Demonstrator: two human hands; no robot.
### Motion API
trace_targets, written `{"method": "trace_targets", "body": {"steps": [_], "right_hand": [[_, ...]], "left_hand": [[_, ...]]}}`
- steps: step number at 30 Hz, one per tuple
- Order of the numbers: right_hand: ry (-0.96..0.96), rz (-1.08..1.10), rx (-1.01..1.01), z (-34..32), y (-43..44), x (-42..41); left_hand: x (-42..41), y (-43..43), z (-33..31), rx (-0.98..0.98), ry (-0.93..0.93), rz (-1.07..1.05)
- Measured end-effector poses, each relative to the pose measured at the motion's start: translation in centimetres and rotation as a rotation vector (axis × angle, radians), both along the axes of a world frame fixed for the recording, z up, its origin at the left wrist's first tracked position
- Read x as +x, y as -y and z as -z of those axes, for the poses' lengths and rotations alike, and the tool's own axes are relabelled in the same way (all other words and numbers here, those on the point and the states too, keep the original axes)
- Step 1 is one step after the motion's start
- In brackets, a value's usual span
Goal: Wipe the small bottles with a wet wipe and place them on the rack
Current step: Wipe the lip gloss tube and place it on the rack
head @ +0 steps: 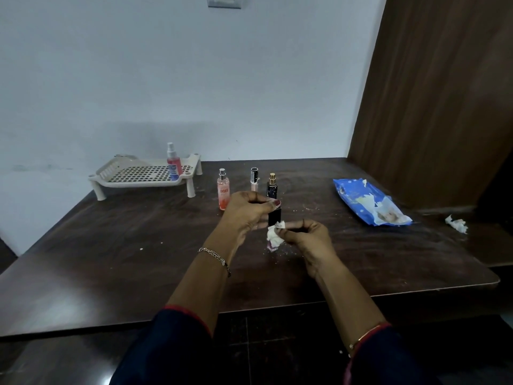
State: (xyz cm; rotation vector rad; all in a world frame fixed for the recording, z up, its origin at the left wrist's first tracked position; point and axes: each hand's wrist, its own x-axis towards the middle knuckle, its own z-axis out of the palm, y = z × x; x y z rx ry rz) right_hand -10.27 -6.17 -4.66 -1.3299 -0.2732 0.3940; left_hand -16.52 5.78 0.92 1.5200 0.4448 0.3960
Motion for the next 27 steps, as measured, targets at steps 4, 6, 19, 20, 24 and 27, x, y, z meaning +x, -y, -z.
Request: {"method": "trace_targets", "body": {"steps": [4, 6, 19, 20, 24, 27], "right_hand": [[0.002, -0.006, 0.011, 0.0, 0.1, 0.1], [-0.014, -0.008, -0.010, 0.1, 0.2, 0.3], [0.416, -0.026, -0.147, 0.7, 0.3, 1.4], [0.447, -0.033, -0.209, 1.5, 0.4, 1.3], [0.591, 0.025, -0.508, 2.8, 0.3, 1.3], [0.624, 0.017, -0.573, 2.6, 0.2, 1.5]], "left_hand": [[-0.1, 0.2, -0.2, 0.011, 0.002, -0.003], [-0.1, 0.1, -0.3, 0.035, -0.012, -0.002], [0.0, 0.0, -0.3, 0.077, -0.031, 0.016], [0.0, -0.1, -0.3, 0.082, -0.034, 0.017], [0.1, 0.0, -0.3, 0.106, -0.042, 0.036], [0.1, -0.2, -0.3, 0.124, -0.049, 0.025]]}}
